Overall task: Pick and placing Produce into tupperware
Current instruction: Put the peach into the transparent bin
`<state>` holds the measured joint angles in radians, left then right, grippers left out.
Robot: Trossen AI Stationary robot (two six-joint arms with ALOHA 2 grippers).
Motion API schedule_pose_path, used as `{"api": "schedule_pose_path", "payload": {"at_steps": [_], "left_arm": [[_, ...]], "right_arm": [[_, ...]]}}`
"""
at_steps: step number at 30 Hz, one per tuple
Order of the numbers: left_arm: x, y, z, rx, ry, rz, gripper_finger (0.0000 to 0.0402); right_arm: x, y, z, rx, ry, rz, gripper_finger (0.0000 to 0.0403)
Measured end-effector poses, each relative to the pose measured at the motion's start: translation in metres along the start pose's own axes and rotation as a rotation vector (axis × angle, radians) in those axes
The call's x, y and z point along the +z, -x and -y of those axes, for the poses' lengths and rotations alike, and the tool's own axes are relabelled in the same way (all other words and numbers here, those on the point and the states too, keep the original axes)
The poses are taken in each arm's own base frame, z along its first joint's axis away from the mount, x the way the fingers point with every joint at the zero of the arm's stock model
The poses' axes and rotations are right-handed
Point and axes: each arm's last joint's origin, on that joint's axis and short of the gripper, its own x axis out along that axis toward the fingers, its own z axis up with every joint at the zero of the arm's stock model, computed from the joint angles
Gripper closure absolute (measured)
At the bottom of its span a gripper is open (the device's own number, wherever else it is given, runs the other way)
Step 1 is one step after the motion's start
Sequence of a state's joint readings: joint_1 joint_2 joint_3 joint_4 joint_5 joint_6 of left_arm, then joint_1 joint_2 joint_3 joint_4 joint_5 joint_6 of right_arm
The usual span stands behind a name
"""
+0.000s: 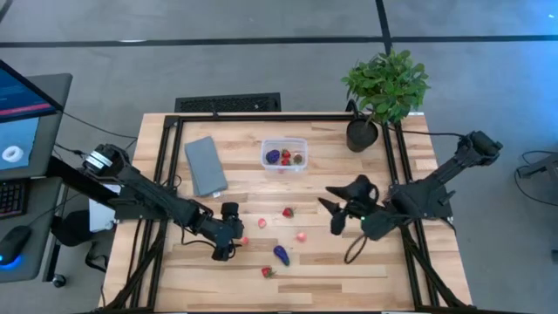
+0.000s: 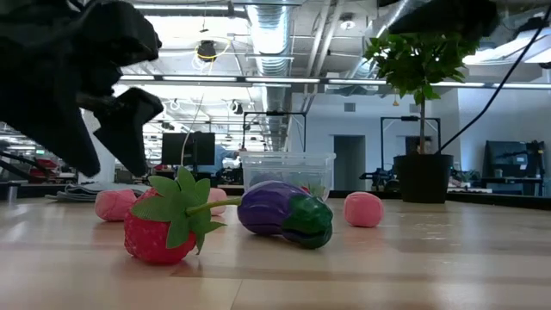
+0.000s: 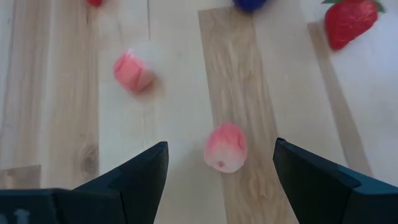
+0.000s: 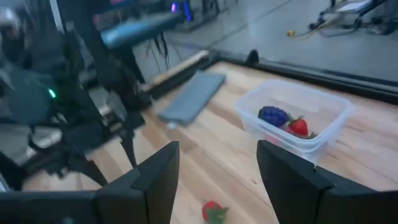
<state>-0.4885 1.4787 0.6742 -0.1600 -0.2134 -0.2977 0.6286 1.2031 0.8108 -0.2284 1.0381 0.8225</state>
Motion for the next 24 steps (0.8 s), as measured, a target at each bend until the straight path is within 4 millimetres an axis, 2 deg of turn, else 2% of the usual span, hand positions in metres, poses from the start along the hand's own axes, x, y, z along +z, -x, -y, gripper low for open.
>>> {"api": "schedule_pose_path", "payload": {"at_steps": [9,24], "left_arm": [[-0.014,-0.005,-0.004,-0.005,0.118,0.068,0.0122],[-0.013,-0.007,-0.001,-0.047,0.07,0.078,0.0122]], "right_arm": [[-0.035,0.024,0.011,-0.008,-0.155,0.08,0.0163],[-0.034,0.018,0.016,-0.049,-0.164,0.101,0.0163]]}}
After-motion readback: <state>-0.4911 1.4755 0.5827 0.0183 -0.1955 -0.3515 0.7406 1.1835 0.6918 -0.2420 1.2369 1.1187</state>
